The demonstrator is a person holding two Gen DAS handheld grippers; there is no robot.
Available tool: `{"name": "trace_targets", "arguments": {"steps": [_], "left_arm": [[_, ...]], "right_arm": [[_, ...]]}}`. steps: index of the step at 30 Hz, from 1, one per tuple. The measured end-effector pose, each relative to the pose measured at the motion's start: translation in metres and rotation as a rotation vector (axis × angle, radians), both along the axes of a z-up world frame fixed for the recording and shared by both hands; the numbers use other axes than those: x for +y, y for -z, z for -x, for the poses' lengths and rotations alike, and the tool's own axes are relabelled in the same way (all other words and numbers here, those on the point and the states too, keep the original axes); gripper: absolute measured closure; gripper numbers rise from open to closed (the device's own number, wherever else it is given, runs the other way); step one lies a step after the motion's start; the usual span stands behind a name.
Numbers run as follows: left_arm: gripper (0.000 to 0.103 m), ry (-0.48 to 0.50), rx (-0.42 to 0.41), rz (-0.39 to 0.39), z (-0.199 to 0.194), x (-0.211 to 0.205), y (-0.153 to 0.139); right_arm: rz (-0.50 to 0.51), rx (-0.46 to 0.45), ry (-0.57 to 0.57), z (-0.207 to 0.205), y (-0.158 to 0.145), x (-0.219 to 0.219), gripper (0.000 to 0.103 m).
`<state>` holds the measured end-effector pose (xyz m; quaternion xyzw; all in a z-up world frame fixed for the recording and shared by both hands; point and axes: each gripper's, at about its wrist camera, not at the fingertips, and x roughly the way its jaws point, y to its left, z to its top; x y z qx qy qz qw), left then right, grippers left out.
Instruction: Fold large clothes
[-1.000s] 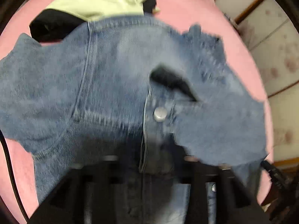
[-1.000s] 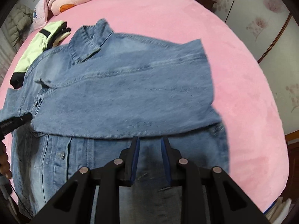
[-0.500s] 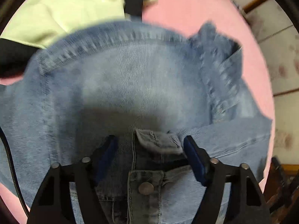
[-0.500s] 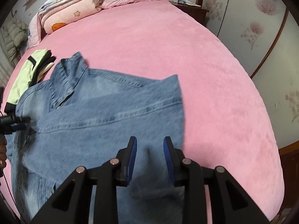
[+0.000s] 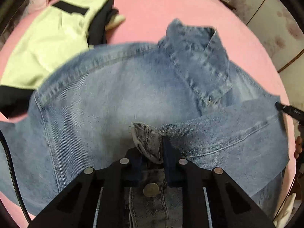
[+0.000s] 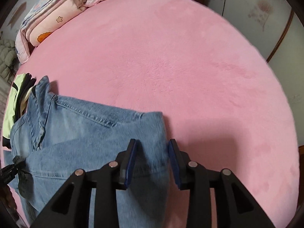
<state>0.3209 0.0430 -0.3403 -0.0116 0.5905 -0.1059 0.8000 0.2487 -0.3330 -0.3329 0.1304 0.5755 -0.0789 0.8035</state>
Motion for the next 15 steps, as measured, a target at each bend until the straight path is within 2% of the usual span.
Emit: {"name": "trace_targets", "arguments": {"steps": [2,3,4,5,8,11,15], "left_arm": [[0.088,-0.008,-0.054,-0.002,-0.006,-0.002,-0.01],[0.089,-0.01,-0.08,-0.008,-0.008,-0.004,-0.014],[0.089,-0.009,-0.089,-0.011,-0.011,-0.005,-0.017],[0.089,-0.011,-0.089,-0.017,-0.013,-0.006,-0.015],[0.088,-0.012,-0.057,-0.049,-0.014,-0.004,0.002],[0.087,-0.031,-0.036,-0.058,-0.016,-0.002,0.019],[0.071,-0.055,-0.009,-0.068,-0.019,-0.001,0.015]], "right_arm": [[-0.036,0.025,0.002,-0.005,0.01,-0.004,0.067],[-0.052,0.027,0.006,-0.006,0.014,-0.007,0.076],[-0.042,-0.009,0.016,-0.004,0.011,-0.009,0.087],[-0.01,-0.037,0.02,-0.003,0.006,-0.009,0.093],[0.086,-0.075,0.028,-0.002,0.002,-0.008,0.095],[0.155,-0.026,-0.018,-0.006,0.016,0.0,0.095],[0.229,-0.02,-0.039,-0.003,0.0,0.012,0.093]]}}
